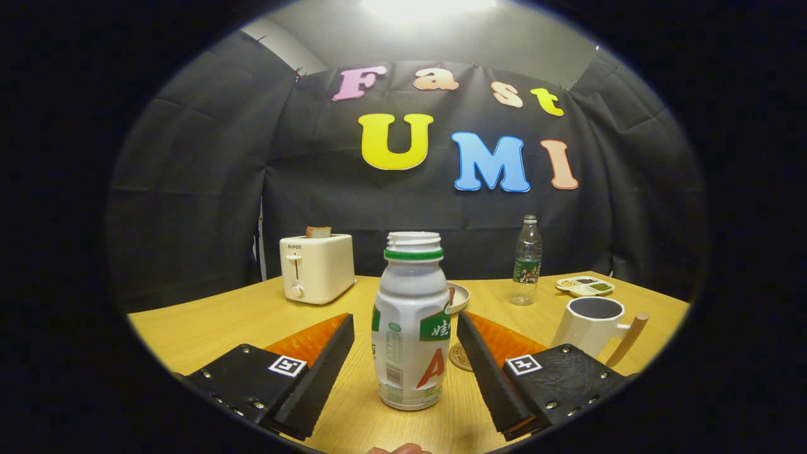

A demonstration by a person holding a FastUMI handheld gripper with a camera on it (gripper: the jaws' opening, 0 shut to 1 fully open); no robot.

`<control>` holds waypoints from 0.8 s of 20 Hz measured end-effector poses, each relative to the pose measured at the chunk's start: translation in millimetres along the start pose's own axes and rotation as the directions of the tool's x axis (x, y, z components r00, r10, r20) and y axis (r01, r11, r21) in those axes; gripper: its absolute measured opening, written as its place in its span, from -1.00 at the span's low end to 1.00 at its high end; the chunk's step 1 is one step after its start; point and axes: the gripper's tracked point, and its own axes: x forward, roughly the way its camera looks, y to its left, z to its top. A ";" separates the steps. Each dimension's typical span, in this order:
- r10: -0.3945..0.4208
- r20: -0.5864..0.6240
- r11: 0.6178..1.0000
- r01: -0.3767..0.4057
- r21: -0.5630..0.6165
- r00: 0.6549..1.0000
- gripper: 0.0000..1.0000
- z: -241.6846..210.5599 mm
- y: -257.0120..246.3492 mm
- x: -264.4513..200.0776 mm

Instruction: Take the bottle from table, then pour the juice into the cup, finally place the bottle on the coaster

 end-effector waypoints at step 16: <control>-0.082 -0.056 0.992 0.087 0.096 0.995 0.30 -2.9 -30.2 1.0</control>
